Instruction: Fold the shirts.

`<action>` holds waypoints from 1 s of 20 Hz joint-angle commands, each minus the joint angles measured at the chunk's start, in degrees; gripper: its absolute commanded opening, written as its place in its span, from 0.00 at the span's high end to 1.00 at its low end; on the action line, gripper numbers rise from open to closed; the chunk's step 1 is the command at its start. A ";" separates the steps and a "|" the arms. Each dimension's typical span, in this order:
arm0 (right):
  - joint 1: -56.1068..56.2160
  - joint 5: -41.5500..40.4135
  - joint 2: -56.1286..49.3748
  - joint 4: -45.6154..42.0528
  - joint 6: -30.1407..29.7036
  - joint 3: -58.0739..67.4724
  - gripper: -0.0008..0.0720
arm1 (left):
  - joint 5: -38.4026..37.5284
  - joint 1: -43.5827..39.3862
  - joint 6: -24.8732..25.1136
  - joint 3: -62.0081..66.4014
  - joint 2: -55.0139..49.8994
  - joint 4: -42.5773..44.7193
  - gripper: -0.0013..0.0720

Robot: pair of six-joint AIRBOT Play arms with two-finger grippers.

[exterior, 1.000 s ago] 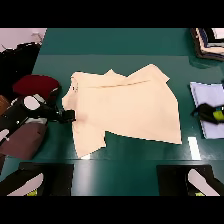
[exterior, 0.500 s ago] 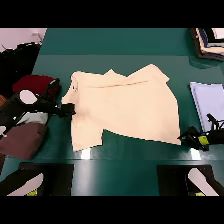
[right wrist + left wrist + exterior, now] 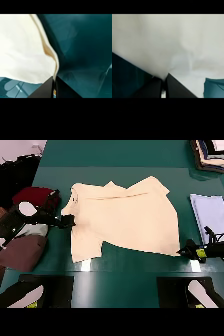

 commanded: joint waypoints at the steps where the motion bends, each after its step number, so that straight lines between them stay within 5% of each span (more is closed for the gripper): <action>1: 0.04 1.29 4.28 1.60 -1.64 4.50 0.96 | -0.31 0.04 -0.81 3.13 3.65 1.60 0.95; 6: 1.55 -0.81 12.33 12.55 -1.60 28.65 0.96 | -4.79 0.04 -2.56 24.41 14.32 4.72 0.95; 14: 6.82 -3.37 10.54 5.62 -0.39 76.00 0.96 | -9.33 0.04 -3.08 70.71 15.89 4.74 0.95; 20: 6.80 0.90 5.40 -1.66 2.82 94.57 0.96 | -6.56 0.04 -3.48 78.12 15.58 4.79 0.95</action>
